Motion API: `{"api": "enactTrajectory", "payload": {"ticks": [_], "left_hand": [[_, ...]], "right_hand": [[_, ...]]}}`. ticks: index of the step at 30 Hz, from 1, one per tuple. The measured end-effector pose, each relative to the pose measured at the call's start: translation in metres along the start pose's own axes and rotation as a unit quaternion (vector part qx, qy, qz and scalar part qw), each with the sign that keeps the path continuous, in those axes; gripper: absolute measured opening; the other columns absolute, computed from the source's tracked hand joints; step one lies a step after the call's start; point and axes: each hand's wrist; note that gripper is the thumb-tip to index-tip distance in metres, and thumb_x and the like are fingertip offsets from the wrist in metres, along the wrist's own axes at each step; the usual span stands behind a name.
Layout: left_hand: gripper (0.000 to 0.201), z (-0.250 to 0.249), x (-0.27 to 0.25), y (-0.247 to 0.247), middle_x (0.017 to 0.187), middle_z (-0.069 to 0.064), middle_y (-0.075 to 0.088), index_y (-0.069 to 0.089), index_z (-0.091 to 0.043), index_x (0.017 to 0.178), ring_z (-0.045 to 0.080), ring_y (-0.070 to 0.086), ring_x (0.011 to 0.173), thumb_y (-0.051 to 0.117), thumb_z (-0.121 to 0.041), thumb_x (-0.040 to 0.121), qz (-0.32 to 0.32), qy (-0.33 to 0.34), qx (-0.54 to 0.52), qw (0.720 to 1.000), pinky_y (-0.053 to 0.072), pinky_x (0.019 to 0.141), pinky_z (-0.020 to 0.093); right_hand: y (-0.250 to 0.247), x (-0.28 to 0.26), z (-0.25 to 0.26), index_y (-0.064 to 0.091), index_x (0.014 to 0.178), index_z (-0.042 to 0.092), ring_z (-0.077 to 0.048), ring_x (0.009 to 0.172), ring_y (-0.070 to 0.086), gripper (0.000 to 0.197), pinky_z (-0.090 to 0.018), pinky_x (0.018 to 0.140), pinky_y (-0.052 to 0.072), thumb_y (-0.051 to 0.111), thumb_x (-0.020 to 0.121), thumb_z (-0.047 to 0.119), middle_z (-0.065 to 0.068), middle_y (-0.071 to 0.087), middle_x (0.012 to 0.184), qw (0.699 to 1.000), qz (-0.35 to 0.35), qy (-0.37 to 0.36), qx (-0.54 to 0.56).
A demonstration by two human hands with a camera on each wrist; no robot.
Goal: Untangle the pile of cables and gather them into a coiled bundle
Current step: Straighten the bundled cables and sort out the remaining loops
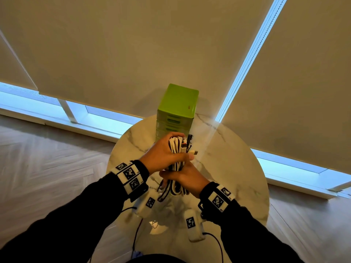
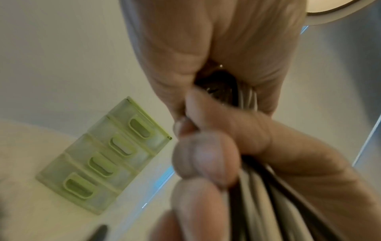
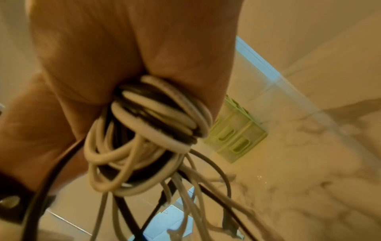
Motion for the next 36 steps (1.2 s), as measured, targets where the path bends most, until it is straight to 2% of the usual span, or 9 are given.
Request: {"api": "enactTrajectory", "payload": {"ticks": [5,9,13,16,21,25,29,32,36], "left_hand": [[0.12,0.027,-0.014,-0.012,0.154,-0.018,0.027,0.007,-0.047,0.155,0.013,0.042,0.14,0.089,-0.036,0.068,0.125,-0.054,-0.099,0.986,0.046,0.11,0.042],[0.049,0.055,-0.03,-0.012,0.129,-0.006,0.068,0.058,-0.021,0.132,0.012,0.063,0.121,0.077,-0.021,0.087,0.167,-0.035,-0.001,0.985,0.051,0.105,0.04],[0.027,0.067,-0.028,-0.013,0.117,-0.007,0.07,0.067,-0.023,0.11,0.008,0.066,0.112,0.075,-0.01,0.088,0.11,0.023,0.052,0.992,0.053,0.097,0.028],[0.007,0.075,-0.025,-0.019,0.119,-0.011,0.062,0.069,-0.031,0.097,-0.005,0.057,0.111,0.073,-0.03,0.091,0.05,0.049,0.165,0.984,0.05,0.094,0.025],[0.046,0.093,-0.028,-0.03,0.098,-0.015,0.066,0.068,-0.032,0.096,0.002,0.061,0.095,0.054,-0.075,0.085,0.007,-0.004,0.207,0.978,0.052,0.089,0.037],[0.062,0.103,-0.028,-0.032,0.116,-0.015,0.059,0.059,-0.034,0.113,0.006,0.055,0.107,0.053,-0.083,0.077,-0.055,-0.012,0.243,0.968,0.049,0.095,0.037],[0.063,0.086,-0.03,-0.026,0.117,-0.006,0.059,0.053,-0.025,0.119,0.009,0.059,0.103,0.071,-0.068,0.076,-0.095,-0.05,0.069,0.992,0.048,0.087,0.028],[0.065,0.062,-0.037,-0.009,0.086,0.003,0.069,0.062,-0.011,0.093,0.017,0.065,0.079,0.045,-0.074,0.09,0.036,-0.092,-0.089,0.991,0.048,0.075,0.034],[0.076,0.054,-0.034,0.028,0.109,0.016,0.075,0.066,-0.008,0.114,0.027,0.068,0.093,0.016,-0.063,0.1,0.12,-0.182,-0.199,0.956,0.051,0.079,0.031]], "right_hand": [[-0.019,-0.002,-0.005,0.071,0.076,0.008,-0.03,0.062,0.066,0.011,-0.038,0.067,0.057,0.067,0.086,0.003,-0.017,0.066,0.066,0.988,-0.078,-0.001,0.13],[-0.039,-0.001,-0.001,0.066,0.076,0.006,-0.028,0.064,0.064,0.014,-0.037,0.068,0.056,0.066,0.088,-0.001,-0.013,0.061,0.065,0.976,-0.086,-0.006,0.202],[-0.043,-0.002,0.001,0.066,0.08,0.007,-0.032,0.072,0.065,0.01,-0.044,0.078,0.055,0.068,0.086,-0.001,-0.014,0.064,0.069,0.982,-0.06,-0.014,0.177],[-0.046,0.0,0.004,0.064,0.082,0.004,-0.033,0.074,0.068,0.01,-0.044,0.078,0.057,0.066,0.089,-0.002,-0.014,0.063,0.069,0.975,-0.094,-0.005,0.2],[-0.054,0.009,0.003,0.062,0.081,0.005,-0.036,0.078,0.07,0.015,-0.048,0.077,0.057,0.071,0.091,0.012,-0.012,0.064,0.069,0.973,-0.18,-0.006,0.146],[-0.055,0.01,0.0,0.068,0.082,0.011,-0.046,0.086,0.071,0.012,-0.062,0.084,0.056,0.074,0.089,0.018,-0.014,0.072,0.073,0.972,-0.22,-0.005,0.082],[-0.056,0.011,0.004,0.072,0.081,0.012,-0.039,0.082,0.073,0.013,-0.063,0.082,0.056,0.076,0.087,0.022,-0.016,0.075,0.079,0.964,-0.262,-0.018,0.051],[-0.053,0.014,0.008,0.072,0.085,0.007,-0.038,0.083,0.073,0.015,-0.062,0.085,0.056,0.078,0.086,0.021,-0.018,0.075,0.082,0.955,-0.288,-0.039,0.064],[-0.036,0.014,0.011,0.074,0.077,0.016,-0.041,0.081,0.072,0.011,-0.061,0.083,0.057,0.076,0.087,0.017,-0.023,0.073,0.083,0.959,-0.253,-0.057,0.115]]}}
Point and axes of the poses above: each hand's wrist, its own x-axis towards the middle knuckle, its own y-axis out of the palm, z = x × y
